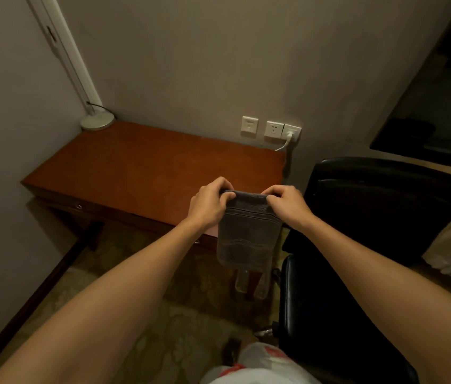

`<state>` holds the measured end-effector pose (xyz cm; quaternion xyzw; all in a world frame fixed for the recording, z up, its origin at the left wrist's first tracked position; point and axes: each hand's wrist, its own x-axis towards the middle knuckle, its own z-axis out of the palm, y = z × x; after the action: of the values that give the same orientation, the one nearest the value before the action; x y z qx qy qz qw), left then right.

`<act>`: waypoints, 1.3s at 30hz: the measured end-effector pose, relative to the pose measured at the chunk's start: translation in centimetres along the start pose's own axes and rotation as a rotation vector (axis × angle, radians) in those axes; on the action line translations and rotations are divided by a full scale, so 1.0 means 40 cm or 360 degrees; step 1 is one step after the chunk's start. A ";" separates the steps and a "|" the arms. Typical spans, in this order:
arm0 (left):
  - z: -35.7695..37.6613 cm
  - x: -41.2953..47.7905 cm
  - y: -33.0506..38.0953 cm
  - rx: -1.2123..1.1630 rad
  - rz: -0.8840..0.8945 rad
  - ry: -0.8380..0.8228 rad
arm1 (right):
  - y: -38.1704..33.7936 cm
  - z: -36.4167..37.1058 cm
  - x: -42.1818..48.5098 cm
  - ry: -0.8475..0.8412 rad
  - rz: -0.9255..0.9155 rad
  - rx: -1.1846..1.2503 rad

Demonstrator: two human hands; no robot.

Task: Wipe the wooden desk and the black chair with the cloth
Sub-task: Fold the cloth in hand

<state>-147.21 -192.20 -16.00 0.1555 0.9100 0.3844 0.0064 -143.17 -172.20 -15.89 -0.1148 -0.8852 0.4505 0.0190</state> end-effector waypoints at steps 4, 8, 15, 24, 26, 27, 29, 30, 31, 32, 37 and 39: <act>0.025 0.038 -0.024 0.0013 -0.0035 -0.0081 | 0.022 0.010 0.033 -0.0002 0.0065 -0.0011; 0.052 0.094 -0.034 0.0022 -0.0013 -0.0102 | 0.050 0.006 0.088 -0.0002 0.0100 -0.0017; 0.123 0.241 -0.048 -0.0105 -0.0032 -0.0173 | 0.109 -0.003 0.245 0.0022 0.0164 -0.0037; 0.227 0.480 -0.065 -0.0128 -0.0154 -0.0320 | 0.215 -0.027 0.482 -0.0058 0.0235 -0.0055; 0.253 0.517 -0.080 -0.0141 -0.0204 -0.0371 | 0.241 -0.022 0.527 -0.0094 0.0272 -0.0063; 0.264 0.531 -0.089 -0.0141 -0.0221 -0.0385 | 0.254 -0.020 0.546 -0.0105 0.0289 -0.0069; 0.289 0.559 -0.110 -0.0142 -0.0253 -0.0411 | 0.281 -0.014 0.578 -0.0114 0.0334 -0.0080; 0.297 0.564 -0.118 -0.0140 -0.0265 -0.0430 | 0.289 -0.011 0.585 -0.0122 0.0348 -0.0092; 0.311 0.581 -0.126 -0.0149 -0.0290 -0.0462 | 0.302 -0.008 0.603 -0.0138 0.0372 -0.0108; 0.322 0.593 -0.133 -0.0150 -0.0311 -0.0492 | 0.313 -0.004 0.616 -0.0155 0.0392 -0.0130; 0.364 0.652 -0.156 -0.0122 -0.0319 -0.0574 | 0.358 0.018 0.670 -0.0148 0.0485 -0.0208; 0.380 0.682 -0.173 -0.0123 -0.0317 -0.0628 | 0.372 0.031 0.691 -0.0155 0.0543 -0.0208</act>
<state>-173.11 -178.28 -28.59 0.1366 0.8866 0.3785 0.2282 -167.48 -158.65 -30.47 -0.2423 -0.8801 0.3937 -0.1081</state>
